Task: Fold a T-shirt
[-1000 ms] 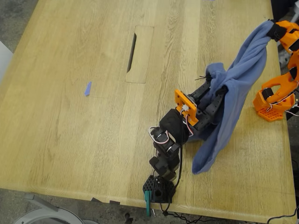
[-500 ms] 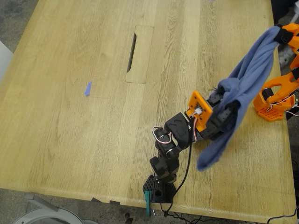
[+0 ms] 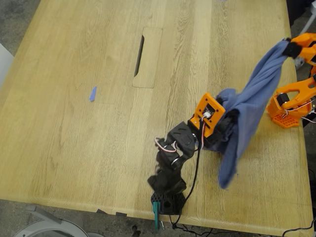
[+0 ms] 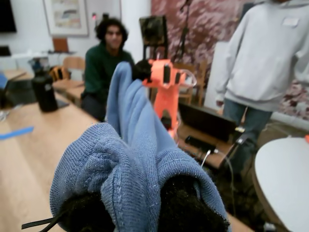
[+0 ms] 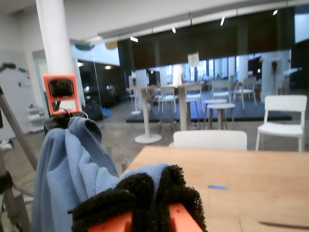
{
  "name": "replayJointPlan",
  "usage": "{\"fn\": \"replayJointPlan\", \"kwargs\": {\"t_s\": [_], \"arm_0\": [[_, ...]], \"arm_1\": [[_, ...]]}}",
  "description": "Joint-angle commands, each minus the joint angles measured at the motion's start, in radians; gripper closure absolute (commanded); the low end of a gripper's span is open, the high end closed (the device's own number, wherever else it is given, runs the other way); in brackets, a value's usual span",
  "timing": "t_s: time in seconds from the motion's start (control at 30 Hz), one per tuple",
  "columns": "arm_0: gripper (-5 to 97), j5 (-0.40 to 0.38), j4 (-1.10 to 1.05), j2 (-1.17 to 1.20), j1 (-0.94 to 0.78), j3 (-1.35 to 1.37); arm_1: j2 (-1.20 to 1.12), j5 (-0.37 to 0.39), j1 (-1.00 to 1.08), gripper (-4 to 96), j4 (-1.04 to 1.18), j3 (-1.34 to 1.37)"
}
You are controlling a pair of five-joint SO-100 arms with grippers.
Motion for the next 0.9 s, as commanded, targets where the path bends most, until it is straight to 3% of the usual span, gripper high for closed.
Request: {"fn": "replayJointPlan", "kwargs": {"t_s": [0.0, 0.23, 0.47, 0.7, 0.87], "arm_0": [[92, -0.023, -0.017, 0.175, -0.054, 0.141], [92, -0.014, -0.132, 0.304, -0.164, 0.422], [92, -0.018, -0.391, 0.351, -0.39, 0.729], [92, -0.051, -0.664, 0.356, -0.611, 1.092], [92, -0.077, -0.945, 0.354, -0.793, 1.381]], "arm_1": [[0.046, 0.011, -0.009, 91.2, -0.023, 0.049], [0.092, 0.012, 0.023, 91.2, -0.051, 0.189], [0.114, 0.008, 0.149, 91.2, -0.144, 0.396], [0.121, 0.015, 0.362, 91.2, -0.425, 0.778], [0.069, 0.021, 0.563, 91.2, -0.765, 1.103]]}}
